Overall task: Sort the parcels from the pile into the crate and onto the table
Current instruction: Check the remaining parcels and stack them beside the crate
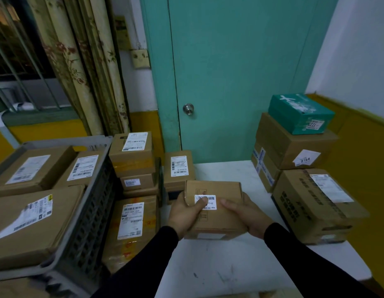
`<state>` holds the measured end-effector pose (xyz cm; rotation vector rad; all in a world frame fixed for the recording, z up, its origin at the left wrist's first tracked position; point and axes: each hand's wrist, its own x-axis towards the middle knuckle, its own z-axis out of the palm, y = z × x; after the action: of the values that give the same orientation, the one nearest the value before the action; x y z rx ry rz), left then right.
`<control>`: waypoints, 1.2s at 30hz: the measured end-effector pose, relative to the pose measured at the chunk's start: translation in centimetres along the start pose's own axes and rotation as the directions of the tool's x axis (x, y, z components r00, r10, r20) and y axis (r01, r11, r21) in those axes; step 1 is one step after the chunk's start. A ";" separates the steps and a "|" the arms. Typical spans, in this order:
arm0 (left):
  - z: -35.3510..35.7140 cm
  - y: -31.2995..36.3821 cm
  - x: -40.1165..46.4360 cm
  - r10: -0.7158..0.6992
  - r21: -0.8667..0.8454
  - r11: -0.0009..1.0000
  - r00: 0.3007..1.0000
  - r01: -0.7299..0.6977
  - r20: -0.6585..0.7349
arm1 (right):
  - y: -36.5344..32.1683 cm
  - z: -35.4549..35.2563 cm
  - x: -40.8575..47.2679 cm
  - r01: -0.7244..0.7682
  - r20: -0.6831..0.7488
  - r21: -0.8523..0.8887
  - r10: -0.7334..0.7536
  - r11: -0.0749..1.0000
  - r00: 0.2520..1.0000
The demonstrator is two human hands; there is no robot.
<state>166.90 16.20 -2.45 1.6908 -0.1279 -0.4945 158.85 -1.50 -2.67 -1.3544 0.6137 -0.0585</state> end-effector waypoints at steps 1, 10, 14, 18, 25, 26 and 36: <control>0.0 0.0 0.0 0.003 0.003 1.000 1.000 -0.003 -0.003 | 0.2 0.0 0.1 0.005 -0.002 -0.001 -0.005 1.000 1.000; 0.0 0.4 -0.6 -0.056 -0.068 0.996 0.998 0.057 0.008 | 0.5 -0.4 0.1 0.033 -0.029 0.048 -0.032 0.998 0.999; -0.5 2.2 -0.9 -0.190 -0.278 0.938 0.977 0.209 0.094 | -0.2 -1.2 0.3 -0.068 0.031 0.259 0.062 0.963 0.998; -0.9 1.7 -0.3 -0.264 -0.282 0.915 0.957 0.288 0.121 | 0.0 -2.1 0.9 -0.044 -0.094 0.267 0.071 0.963 0.993; -0.2 1.4 0.3 -0.236 -0.254 0.921 0.943 0.294 0.234 | 0.1 -2.3 0.4 -0.125 0.105 0.280 0.099 0.952 0.989; -0.2 1.5 0.4 -0.223 -0.245 0.928 0.946 0.280 0.236 | 0.1 -2.2 0.4 -0.118 0.108 0.279 0.091 0.953 0.990; -0.1 1.3 0.4 -0.073 -0.045 0.996 0.981 0.082 0.177 | 0.3 -0.6 0.9 0.065 0.054 0.098 -0.071 0.993 0.996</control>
<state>167.58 15.87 -1.26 1.6041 -0.1761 -0.7003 159.22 -2.29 -3.30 -1.2791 0.5103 -0.1025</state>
